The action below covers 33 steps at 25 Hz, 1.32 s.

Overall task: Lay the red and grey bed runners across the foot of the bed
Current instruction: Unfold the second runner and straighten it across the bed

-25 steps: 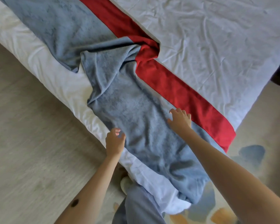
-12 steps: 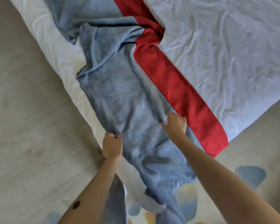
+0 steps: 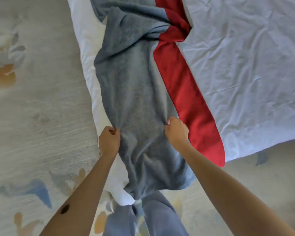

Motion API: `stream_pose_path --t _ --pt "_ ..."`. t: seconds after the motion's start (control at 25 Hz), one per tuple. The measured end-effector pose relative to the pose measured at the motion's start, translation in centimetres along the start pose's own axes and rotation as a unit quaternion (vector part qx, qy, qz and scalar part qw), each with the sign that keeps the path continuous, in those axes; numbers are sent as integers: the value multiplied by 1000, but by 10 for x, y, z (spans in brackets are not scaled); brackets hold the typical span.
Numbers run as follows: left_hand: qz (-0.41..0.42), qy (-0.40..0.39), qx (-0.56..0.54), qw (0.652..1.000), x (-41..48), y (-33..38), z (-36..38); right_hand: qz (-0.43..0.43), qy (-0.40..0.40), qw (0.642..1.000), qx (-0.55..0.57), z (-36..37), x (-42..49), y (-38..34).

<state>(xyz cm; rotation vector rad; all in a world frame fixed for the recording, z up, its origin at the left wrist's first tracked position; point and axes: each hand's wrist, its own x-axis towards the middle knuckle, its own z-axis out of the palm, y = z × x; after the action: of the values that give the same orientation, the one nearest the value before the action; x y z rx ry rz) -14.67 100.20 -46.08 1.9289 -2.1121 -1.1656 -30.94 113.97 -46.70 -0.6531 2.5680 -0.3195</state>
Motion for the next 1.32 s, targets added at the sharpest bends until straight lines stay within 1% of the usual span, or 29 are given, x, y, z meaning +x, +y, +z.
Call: stream_pose_path --t 0.08,0.2,0.32,0.52,0.64,0.84,1.0,1.12,1.2,1.32 --pt "-10 -2 -2 1000 -22 -13 -1 -4 -21 1000 -15 2 -21 12" --pt "-1 -8 1 1000 -59 -40 -3 -11 -40 999 -30 13 -58 34" --pt "-2 -9 12 1000 -93 -63 -2 -9 -38 999 -34 26 -93 53" --pt "-10 -15 21 1000 -158 -102 2 -2 -59 997 -43 50 -152 88" --pt "-1 -8 7 1000 -185 -120 3 6 -57 998 -37 61 -180 108" --pt "22 12 22 999 -188 -118 5 12 -58 998 -36 58 -183 113" --pt "-12 15 36 999 -183 -120 6 9 -60 997 -44 54 -182 117" --pt "-1 8 36 999 -182 -109 9 14 -36 999 -12 41 -170 120" --pt "15 3 16 1000 -184 -93 15 22 -14 1000 3 28 -157 121" --pt "51 -30 -11 998 -186 -61 33 21 30 999 11 5 -126 125"
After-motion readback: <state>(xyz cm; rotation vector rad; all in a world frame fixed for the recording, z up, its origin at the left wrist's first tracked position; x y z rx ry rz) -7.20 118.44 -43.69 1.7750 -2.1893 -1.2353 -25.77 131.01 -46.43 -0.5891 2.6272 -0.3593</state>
